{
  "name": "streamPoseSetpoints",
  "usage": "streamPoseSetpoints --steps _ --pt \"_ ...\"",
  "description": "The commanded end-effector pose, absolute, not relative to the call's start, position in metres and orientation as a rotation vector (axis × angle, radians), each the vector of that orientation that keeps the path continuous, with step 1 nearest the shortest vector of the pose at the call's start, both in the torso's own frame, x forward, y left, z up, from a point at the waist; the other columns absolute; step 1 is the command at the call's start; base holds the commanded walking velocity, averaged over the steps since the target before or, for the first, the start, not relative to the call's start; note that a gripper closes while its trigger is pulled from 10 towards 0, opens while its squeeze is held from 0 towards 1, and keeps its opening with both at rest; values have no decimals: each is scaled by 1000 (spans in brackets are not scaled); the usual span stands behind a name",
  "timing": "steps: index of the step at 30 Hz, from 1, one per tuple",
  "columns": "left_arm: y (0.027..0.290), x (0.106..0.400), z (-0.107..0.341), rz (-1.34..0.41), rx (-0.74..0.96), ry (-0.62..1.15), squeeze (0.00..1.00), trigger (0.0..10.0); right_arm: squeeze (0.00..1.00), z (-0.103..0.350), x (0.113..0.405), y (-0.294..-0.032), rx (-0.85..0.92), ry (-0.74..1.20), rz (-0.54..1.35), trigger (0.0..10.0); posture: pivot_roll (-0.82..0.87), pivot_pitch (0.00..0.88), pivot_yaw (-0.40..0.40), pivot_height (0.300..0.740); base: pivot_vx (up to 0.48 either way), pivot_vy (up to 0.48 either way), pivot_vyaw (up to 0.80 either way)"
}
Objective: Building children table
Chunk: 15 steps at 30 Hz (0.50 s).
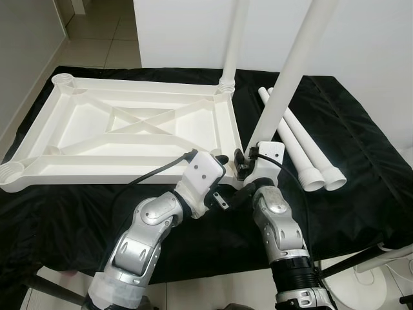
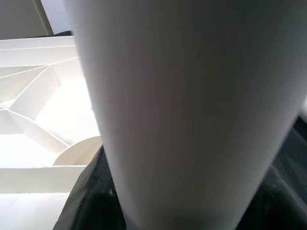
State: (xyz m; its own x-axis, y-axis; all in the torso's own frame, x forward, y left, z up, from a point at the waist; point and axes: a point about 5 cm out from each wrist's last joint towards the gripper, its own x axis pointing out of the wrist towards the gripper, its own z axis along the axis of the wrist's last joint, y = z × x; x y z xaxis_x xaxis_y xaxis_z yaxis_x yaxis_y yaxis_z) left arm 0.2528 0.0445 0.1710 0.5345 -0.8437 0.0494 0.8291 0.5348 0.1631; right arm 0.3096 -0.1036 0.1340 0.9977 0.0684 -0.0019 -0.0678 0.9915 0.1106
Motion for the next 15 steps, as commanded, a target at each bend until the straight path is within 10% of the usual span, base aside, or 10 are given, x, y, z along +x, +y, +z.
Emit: streamPoseSetpoints --steps 1,2,3,5,6,13,14,15 --pt "45 256 173 -951 113 -126 0 10000 0 128 307 -104 112 36 95 10000 -31 0 -44 740 0 0 0" --pt "45 256 173 -951 113 -126 0 10000 0 128 307 -104 112 36 95 10000 -31 0 -44 740 0 0 0" --pt "45 256 173 -949 112 -126 0 10000 816 129 308 -107 110 31 95 10000 -31 0 -44 740 0 0 0" --pt "45 256 173 -947 112 -126 0 10000 816 129 308 -110 108 30 89 10000 -31 0 -44 740 0 0 0" --pt "45 256 173 -946 111 -126 0 10000 1000 131 309 -113 103 21 101 10000 -27 0 -46 740 0 0 0" --pt "44 256 175 -943 107 -130 0 10000 1000 134 315 -130 56 -30 300 10000 -24 0 -35 740 0 0 0" --pt "44 257 176 -943 108 -131 0 10000 0 133 315 -133 22 -35 357 10000 -26 0 -31 740 0 0 0" --pt "44 257 176 -943 109 -131 0 10000 0 133 316 -135 -1 -36 396 10000 -26 0 -31 740 0 0 0"
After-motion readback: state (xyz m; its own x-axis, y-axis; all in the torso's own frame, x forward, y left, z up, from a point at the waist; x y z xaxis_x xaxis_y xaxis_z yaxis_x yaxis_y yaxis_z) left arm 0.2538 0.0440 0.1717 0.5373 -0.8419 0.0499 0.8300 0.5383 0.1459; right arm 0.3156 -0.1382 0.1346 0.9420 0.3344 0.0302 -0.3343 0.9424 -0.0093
